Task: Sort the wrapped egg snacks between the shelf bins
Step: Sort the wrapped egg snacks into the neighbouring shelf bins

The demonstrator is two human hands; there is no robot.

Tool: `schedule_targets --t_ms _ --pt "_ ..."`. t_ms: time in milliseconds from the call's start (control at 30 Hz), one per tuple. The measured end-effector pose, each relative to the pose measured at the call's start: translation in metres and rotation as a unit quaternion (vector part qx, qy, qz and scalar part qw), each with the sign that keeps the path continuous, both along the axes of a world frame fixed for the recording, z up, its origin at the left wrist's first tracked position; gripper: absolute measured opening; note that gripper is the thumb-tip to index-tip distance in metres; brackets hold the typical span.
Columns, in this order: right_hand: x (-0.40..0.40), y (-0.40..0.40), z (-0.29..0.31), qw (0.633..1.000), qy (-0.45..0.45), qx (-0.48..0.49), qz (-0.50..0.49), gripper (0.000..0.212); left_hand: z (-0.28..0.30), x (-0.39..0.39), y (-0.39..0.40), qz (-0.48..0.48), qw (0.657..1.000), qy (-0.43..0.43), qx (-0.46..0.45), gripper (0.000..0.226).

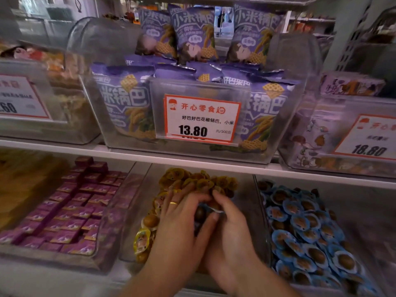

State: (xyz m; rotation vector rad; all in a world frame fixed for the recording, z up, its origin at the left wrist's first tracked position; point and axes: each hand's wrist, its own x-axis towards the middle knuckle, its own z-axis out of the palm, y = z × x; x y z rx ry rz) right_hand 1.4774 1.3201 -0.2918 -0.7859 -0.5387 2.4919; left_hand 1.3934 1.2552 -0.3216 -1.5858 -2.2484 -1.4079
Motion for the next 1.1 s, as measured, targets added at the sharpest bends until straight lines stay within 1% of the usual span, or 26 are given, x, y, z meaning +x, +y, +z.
schedule_targets --t_ms 33,67,167,233,267,300,333,433,500,533,600,667,700,733,800,833,900,967,1000,1033,1100 --pt "-0.001 0.0 0.0 1.0 0.007 0.022 0.007 0.041 0.002 -0.003 0.0 0.004 0.999 0.041 0.011 0.027" --pt "-0.002 0.001 0.0 0.998 0.003 0.055 0.016 0.036 0.005 -0.006 -0.001 0.001 0.999 0.052 0.01 0.031" --pt "0.0 0.007 0.002 0.979 -0.066 0.191 0.016 0.023 0.006 -0.008 -0.003 -0.058 0.998 0.021 -0.021 0.052" --pt "0.008 0.012 0.006 0.958 -0.103 0.267 0.019 0.02 0.005 -0.006 -0.004 -0.105 0.994 -0.015 -0.042 0.077" --pt "0.014 0.016 0.008 0.949 -0.108 0.296 0.024 0.02 0.004 -0.004 -0.004 -0.126 0.991 -0.019 -0.049 0.089" --pt "0.021 0.02 0.01 0.941 -0.115 0.318 0.026 0.021 0.004 -0.002 -0.003 -0.142 0.989 -0.009 -0.051 0.096" --pt "0.028 0.024 0.013 0.935 -0.123 0.333 0.022 0.021 0.003 0.0 -0.002 -0.15 0.987 0.004 -0.051 0.097" --pt "0.058 0.047 0.018 0.914 -0.149 0.377 -0.016 0.015 0.0 0.002 -0.001 -0.141 0.989 0.024 -0.042 0.085" --pt "0.083 0.067 0.021 0.893 -0.174 0.414 -0.043 0.023 -0.005 -0.001 -0.001 -0.129 0.991 0.015 -0.042 0.074" --pt "0.096 0.077 0.023 0.882 -0.193 0.426 -0.062 0.024 -0.008 -0.002 -0.002 -0.122 0.991 0.009 -0.048 0.07" --pt "0.123 0.099 0.021 0.859 -0.241 0.441 -0.097 0.022 -0.011 -0.004 -0.002 -0.116 0.991 0.007 -0.065 0.067" --pt "0.15 0.12 0.015 0.823 -0.321 0.453 -0.119 0.02 -0.013 -0.004 -0.003 -0.119 0.989 0.022 -0.082 0.063" --pt "0.162 0.13 0.011 0.817 -0.35 0.441 -0.125 0.02 -0.015 -0.005 -0.003 -0.12 0.988 0.03 -0.091 0.061" --pt "0.171 0.137 0.007 0.833 -0.349 0.411 -0.124 0.021 -0.017 -0.006 -0.004 -0.12 0.987 0.035 -0.099 0.059" --pt "0.184 0.145 0.001 0.89 -0.286 0.331 -0.128 0.023 -0.02 -0.01 -0.004 -0.12 0.986 0.038 -0.108 0.056" --pt "0.189 0.147 -0.002 0.903 -0.264 0.31 -0.139 0.022 -0.022 -0.011 -0.004 -0.119 0.986 0.04 -0.109 0.054" --pt "0.194 0.149 -0.004 0.895 -0.263 0.312 -0.181 0.02 -0.022 -0.012 -0.003 -0.116 0.986 0.043 -0.112 0.047" --pt "0.195 0.151 -0.003 0.868 -0.274 0.35 -0.221 0.019 -0.017 -0.013 -0.004 -0.115 0.986 0.042 -0.11 0.041" --pt "0.193 0.152 -0.002 0.845 -0.295 0.382 -0.231 0.019 -0.014 -0.015 -0.005 -0.112 0.987 0.039 -0.105 0.039" --pt "0.19 0.152 -0.001 0.811 -0.328 0.423 -0.235 0.02 -0.009 -0.017 -0.007 -0.104 0.989 0.035 -0.096 0.038" --pt "0.177 0.146 0.001 0.728 -0.377 0.523 -0.234 0.023 0.003 -0.024 -0.013 -0.077 0.994 0.035 -0.067 0.036"
